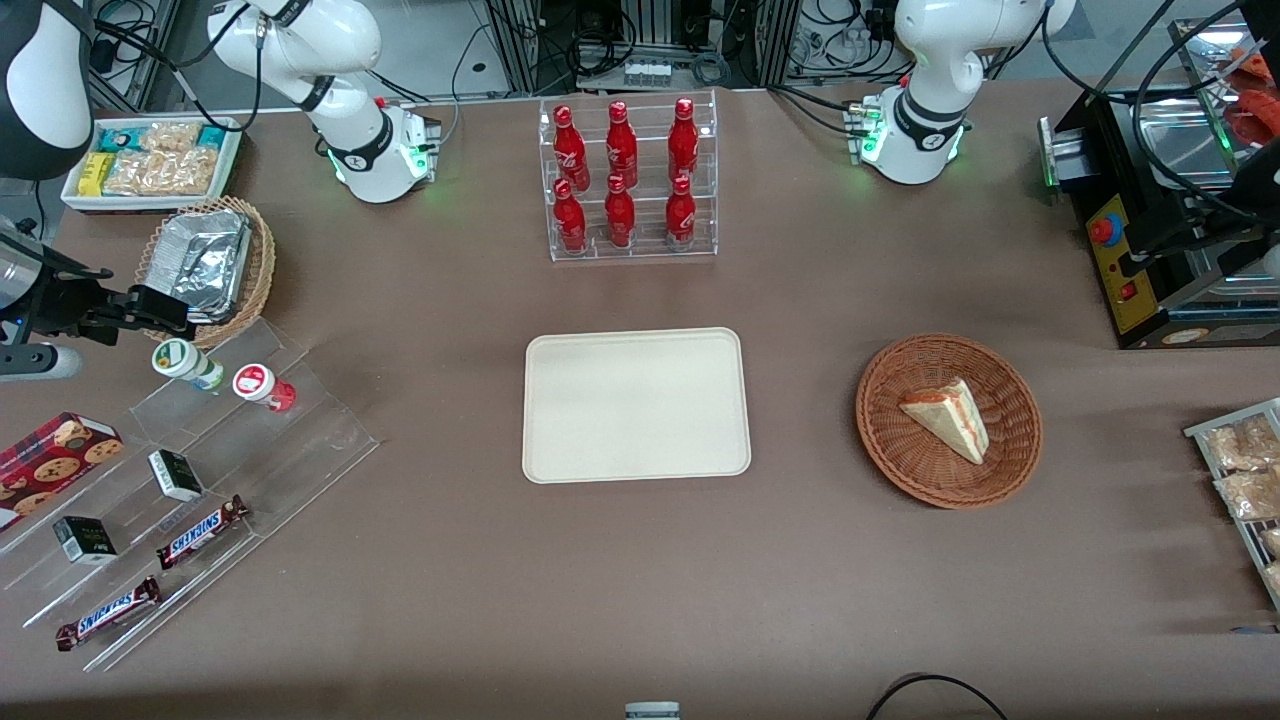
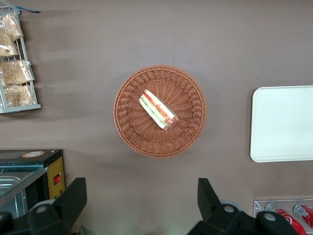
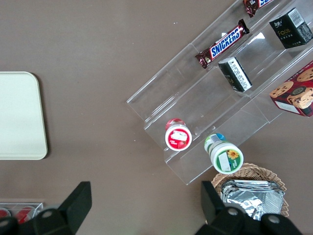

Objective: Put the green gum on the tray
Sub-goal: 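Lower the right gripper over the green-labelled gum tub on the acrylic stand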

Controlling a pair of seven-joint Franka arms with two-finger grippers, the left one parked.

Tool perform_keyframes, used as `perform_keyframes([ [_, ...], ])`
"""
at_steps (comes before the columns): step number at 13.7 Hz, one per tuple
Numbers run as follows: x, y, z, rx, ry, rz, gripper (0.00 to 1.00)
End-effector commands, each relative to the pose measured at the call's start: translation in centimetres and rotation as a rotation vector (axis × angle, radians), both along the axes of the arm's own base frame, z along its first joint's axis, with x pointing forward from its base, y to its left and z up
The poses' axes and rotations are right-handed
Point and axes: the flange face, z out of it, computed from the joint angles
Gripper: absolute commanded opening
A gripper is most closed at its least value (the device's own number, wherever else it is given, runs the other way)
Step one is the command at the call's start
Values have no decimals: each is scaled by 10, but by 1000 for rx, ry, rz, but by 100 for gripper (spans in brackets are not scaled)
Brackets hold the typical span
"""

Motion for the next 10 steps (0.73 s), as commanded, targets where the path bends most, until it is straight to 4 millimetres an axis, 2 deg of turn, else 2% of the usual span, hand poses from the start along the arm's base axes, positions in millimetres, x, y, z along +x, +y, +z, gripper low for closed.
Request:
perform_keyframes([
  [1,2,0,6,-3,-1,-7,99],
  [4,1,-5,-1,-2,16,-7,99],
  [7,-13,-32,-26,15,21,-56,99],
  [10,-29,-37,-48,12,-43,27,99],
])
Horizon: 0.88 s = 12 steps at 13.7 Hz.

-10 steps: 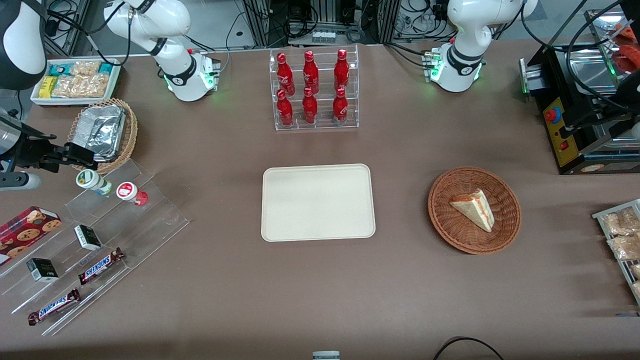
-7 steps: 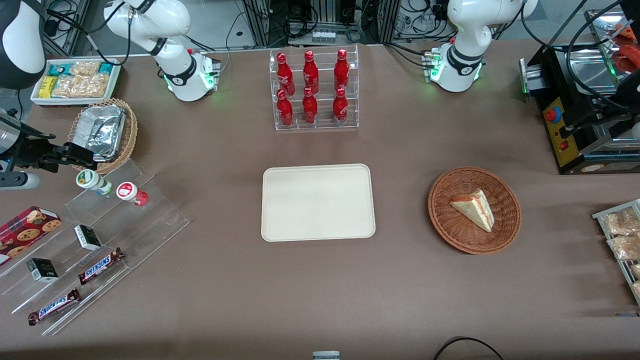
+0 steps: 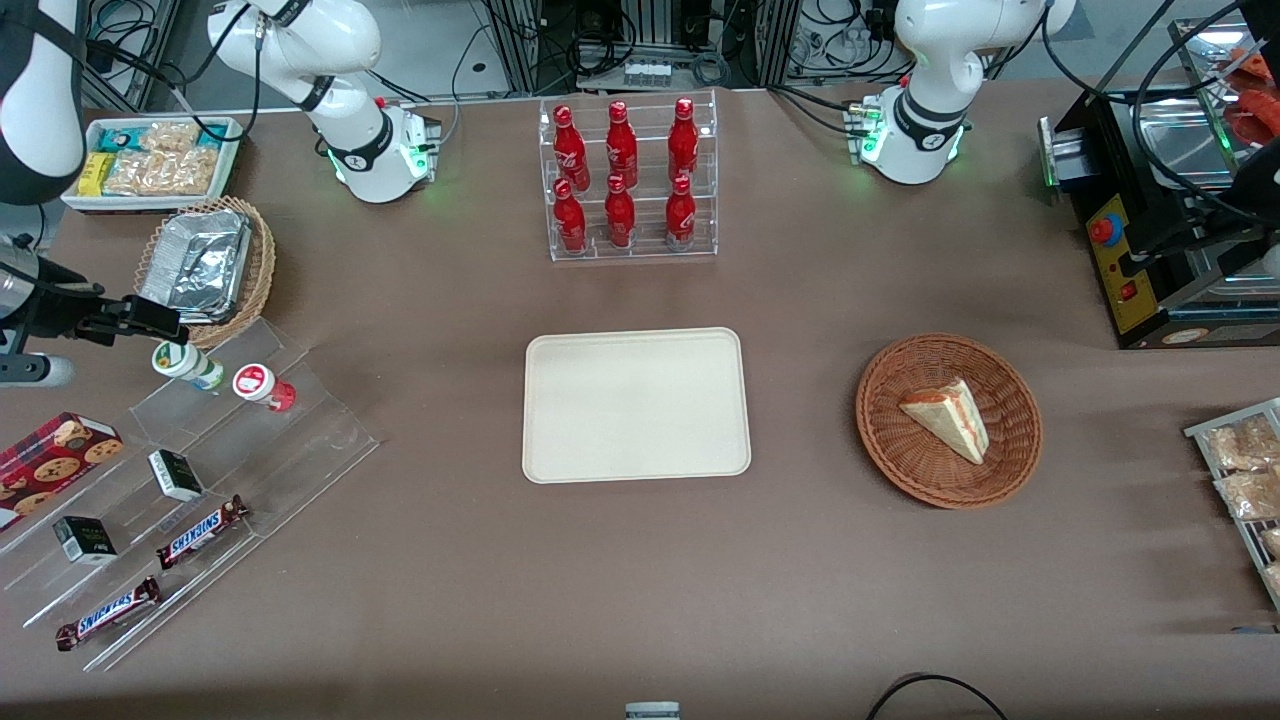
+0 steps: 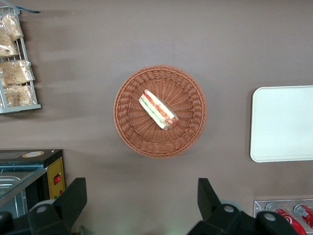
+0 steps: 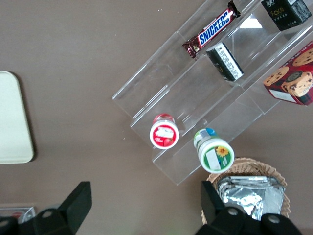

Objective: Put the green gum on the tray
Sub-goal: 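Lower the right gripper over the green-labelled gum tub on the acrylic stand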

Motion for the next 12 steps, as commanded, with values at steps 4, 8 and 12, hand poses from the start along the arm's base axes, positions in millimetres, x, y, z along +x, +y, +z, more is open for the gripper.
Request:
perform_keyframes([
  [4,-55,-41,-61,6,-157,301,99],
  [8,-69,-73,-95,-11,-204,489,99],
  [12,-77,-76,-121,-9,-197,518,99],
])
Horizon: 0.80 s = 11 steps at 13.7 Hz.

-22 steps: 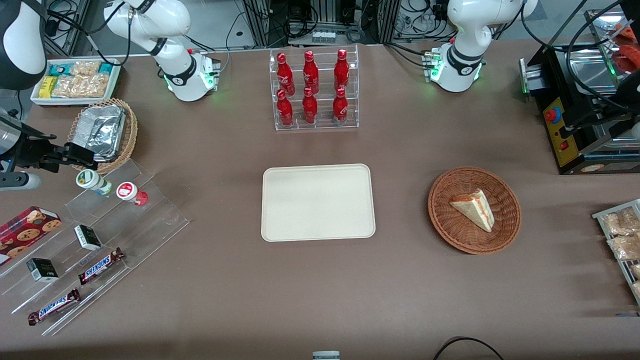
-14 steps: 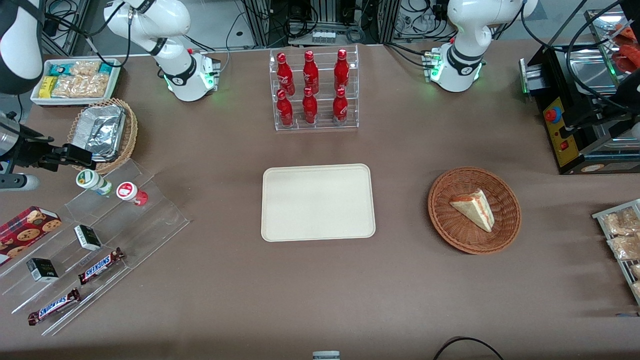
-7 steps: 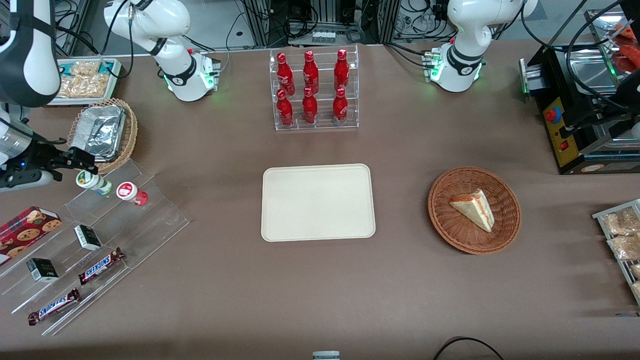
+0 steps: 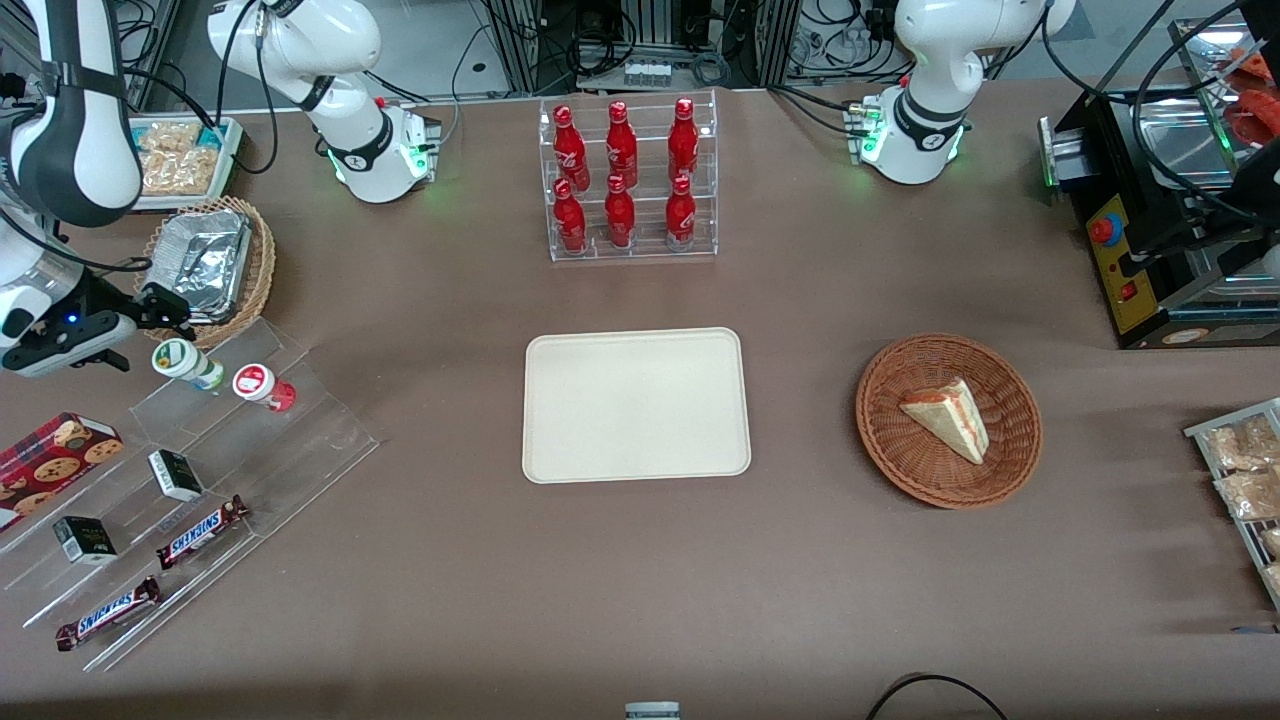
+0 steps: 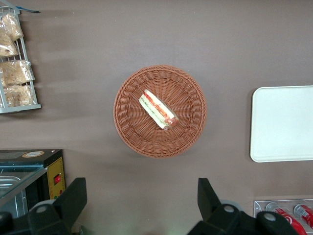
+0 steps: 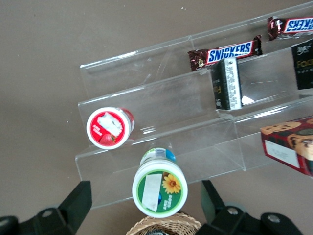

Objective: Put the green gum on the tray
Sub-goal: 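Lower the right gripper over the green-labelled gum tub on the acrylic stand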

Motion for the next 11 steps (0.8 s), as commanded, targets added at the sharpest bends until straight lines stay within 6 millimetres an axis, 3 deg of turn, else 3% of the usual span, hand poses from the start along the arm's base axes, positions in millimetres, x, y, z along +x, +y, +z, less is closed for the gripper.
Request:
perform_keyframes([
  [1,-10,0,-10,-7,-39,34,99],
  [4,-10,-12,-19,-17,-44,63,99],
  [11,-11,-18,-31,-14,-33,46,99],
])
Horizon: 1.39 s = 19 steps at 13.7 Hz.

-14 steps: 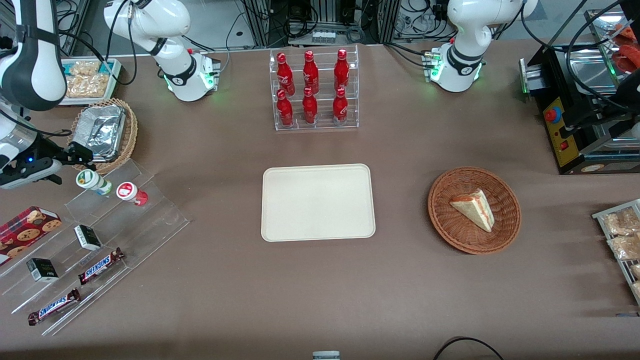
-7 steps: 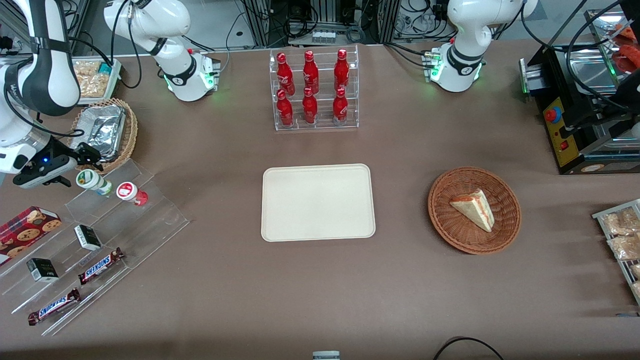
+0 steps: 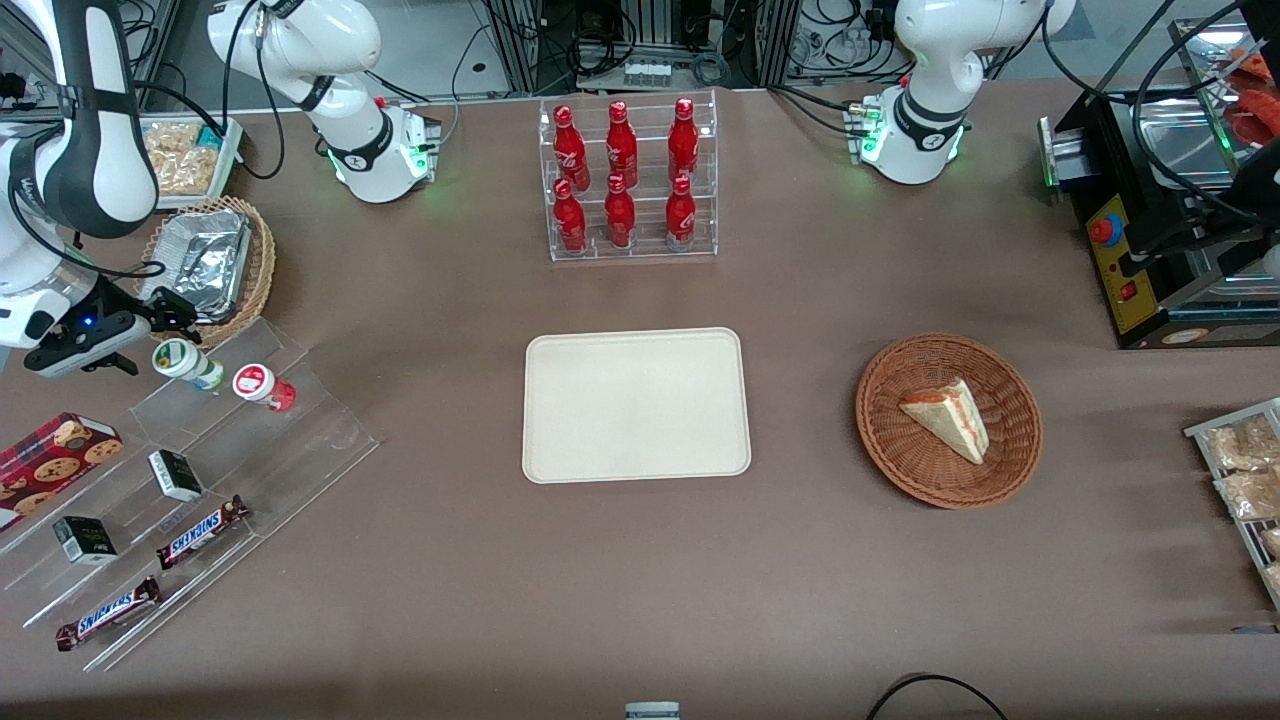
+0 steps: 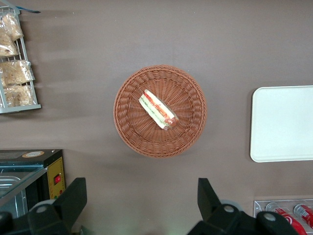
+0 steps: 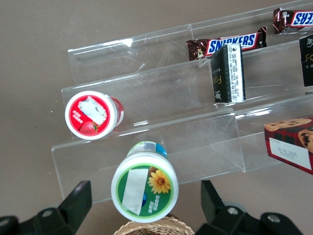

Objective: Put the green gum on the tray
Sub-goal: 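Close the right gripper on the green-labelled gum tub's lid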

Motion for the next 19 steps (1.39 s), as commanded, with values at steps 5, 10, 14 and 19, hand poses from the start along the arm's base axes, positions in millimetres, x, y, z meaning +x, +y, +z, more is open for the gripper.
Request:
perform_keyframes([
  [5,-1,-1,-10,1,-2,3,97],
  [10,4,2,-13,2,10,4,0],
  [14,17,4,11,12,24,12,0],
  [19,44,33,90,40,93,20,0],
])
